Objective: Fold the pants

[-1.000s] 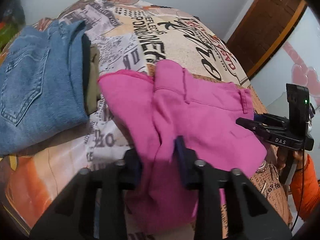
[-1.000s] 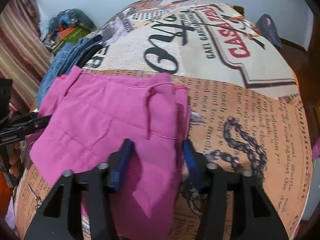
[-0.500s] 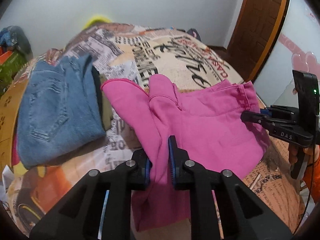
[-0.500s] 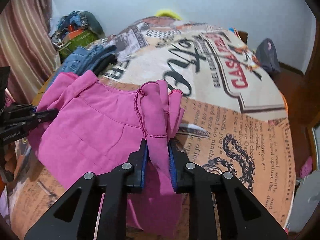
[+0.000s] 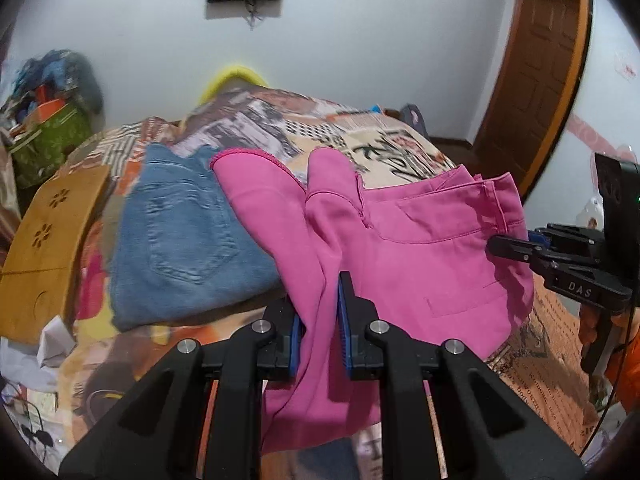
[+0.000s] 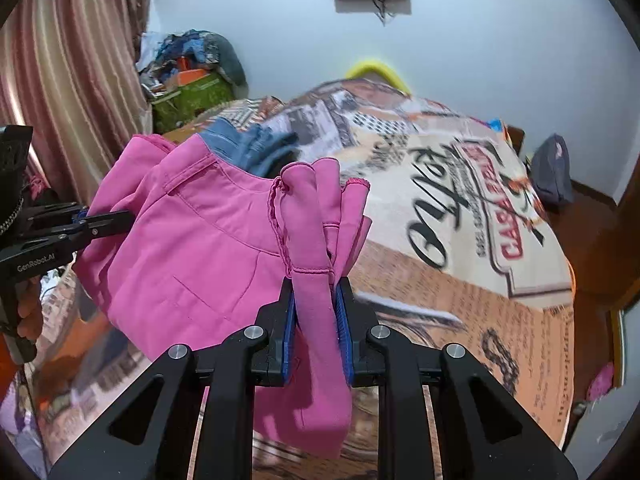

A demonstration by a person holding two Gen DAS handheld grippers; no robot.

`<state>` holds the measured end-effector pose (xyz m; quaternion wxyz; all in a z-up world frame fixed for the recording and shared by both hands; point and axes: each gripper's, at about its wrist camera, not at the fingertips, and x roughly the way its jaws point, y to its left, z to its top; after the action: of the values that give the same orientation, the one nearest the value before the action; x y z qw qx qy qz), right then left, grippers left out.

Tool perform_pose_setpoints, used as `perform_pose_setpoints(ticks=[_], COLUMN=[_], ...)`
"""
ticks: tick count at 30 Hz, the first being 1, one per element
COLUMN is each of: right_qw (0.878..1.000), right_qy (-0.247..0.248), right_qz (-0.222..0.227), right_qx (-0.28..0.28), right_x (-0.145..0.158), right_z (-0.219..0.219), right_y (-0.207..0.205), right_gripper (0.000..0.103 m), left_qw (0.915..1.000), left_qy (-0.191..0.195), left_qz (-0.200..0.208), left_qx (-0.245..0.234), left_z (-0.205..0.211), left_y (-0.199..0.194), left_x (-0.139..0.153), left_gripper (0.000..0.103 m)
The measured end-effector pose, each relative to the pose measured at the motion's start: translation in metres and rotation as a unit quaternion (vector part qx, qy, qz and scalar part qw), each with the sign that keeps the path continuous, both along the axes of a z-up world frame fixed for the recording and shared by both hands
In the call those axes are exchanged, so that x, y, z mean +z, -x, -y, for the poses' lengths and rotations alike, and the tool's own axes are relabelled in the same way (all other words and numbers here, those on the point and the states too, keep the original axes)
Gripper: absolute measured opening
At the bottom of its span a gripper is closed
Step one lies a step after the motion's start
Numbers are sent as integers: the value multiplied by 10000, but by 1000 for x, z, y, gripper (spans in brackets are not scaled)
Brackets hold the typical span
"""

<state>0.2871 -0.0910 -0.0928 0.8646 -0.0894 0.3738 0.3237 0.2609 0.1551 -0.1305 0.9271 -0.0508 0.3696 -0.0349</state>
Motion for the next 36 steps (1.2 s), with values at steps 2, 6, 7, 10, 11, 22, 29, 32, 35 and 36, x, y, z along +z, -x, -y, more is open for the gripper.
perform_pose_setpoints(ticks=[2, 6, 7, 10, 11, 22, 29, 32, 35, 36], right_qw=[10000, 9996, 9994, 9989, 9986, 9947, 9952, 9956, 9961, 9964], right_qy=[-45, -113, -143, -192, -220, -247, -315, -339, -288, -266], right_qz=[70, 160, 178, 212, 216, 381, 371, 365, 342, 328], right_qx=[47, 210, 257, 377, 439, 918, 851, 798, 761, 742], right_x=[6, 12, 14, 16, 18, 19, 10, 4, -6, -10], right_z=[-13, -41, -49, -69, -79, -150, -173, -179, -186, -189], right_y=[4, 9, 10, 11, 10, 0, -26, -36, -48, -52], right_gripper=[17, 17, 17, 17, 17, 17, 17, 17, 17, 17], left_qw=[9999, 9991, 9988, 9976, 9972, 9938, 9932, 9928, 9926, 9924], left_qy=[30, 21, 31, 36, 30, -84, -35, -9, 92, 91], left_qz=[77, 208, 237, 318, 333, 311, 286, 212, 29, -25], left_qx=[136, 371, 419, 606, 668, 1062, 1126, 1175, 1214, 1229], left_z=[-15, -42, -49, -71, -79, -144, -169, -177, -187, -189], left_y=[7, 15, 16, 20, 22, 6, -27, -41, -58, -62], left_x=[7, 18, 21, 28, 30, 27, 9, -4, -26, -33], left_gripper=[15, 15, 15, 15, 15, 15, 15, 15, 15, 15])
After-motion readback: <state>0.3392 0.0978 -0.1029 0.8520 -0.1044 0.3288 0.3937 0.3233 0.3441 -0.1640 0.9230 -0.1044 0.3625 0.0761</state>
